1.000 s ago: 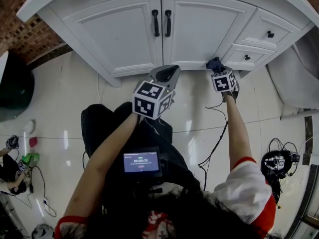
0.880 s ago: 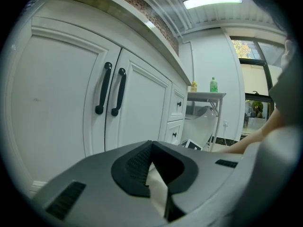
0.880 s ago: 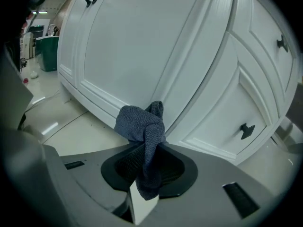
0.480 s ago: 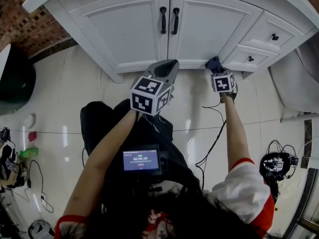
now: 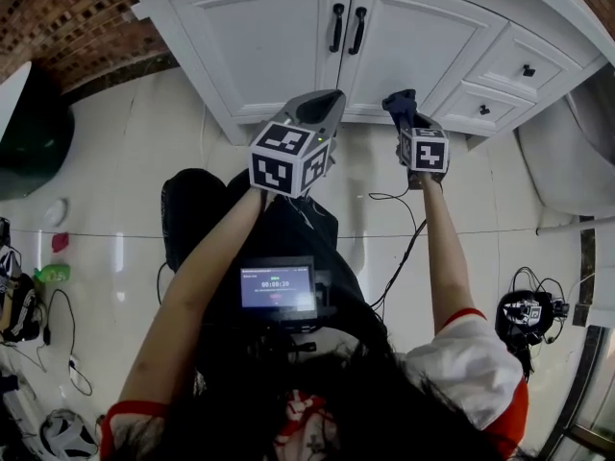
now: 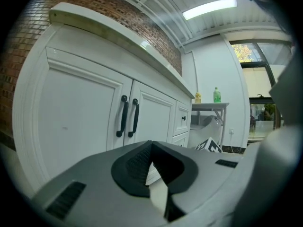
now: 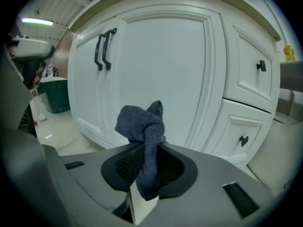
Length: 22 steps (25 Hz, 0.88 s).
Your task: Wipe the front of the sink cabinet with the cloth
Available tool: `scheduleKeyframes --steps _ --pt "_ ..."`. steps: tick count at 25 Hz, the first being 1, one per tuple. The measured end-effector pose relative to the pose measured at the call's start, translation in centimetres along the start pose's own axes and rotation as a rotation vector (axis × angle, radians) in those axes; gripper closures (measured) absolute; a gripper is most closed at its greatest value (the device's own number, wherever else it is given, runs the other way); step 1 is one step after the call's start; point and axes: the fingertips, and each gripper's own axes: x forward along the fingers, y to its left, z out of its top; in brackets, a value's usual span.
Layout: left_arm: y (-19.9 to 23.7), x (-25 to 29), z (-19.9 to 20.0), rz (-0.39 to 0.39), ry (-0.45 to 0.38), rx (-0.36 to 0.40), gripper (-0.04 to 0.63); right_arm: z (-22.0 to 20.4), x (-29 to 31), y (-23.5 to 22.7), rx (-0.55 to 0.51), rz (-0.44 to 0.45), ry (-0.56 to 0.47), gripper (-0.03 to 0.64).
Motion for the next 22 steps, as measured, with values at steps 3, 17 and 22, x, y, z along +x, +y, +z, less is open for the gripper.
scheduleKeyframes --steps 3,17,22 --pt "1.0 -2.4 0.9 0.029 -0.029 -0.005 0.56 2.6 -2.6 3.4 0.02 0.054 -0.065 0.532" --pt "2.3 -12.4 3.1 0.122 -0.134 -0.024 0.56 10.2 -12.9 17.4 0.078 0.26 -0.295 0.532" --pt "4.0 -13.6 2.7 0.171 -0.144 -0.059 0.56 10.7 -14.3 18.9 0.076 0.26 -0.319 0.532"
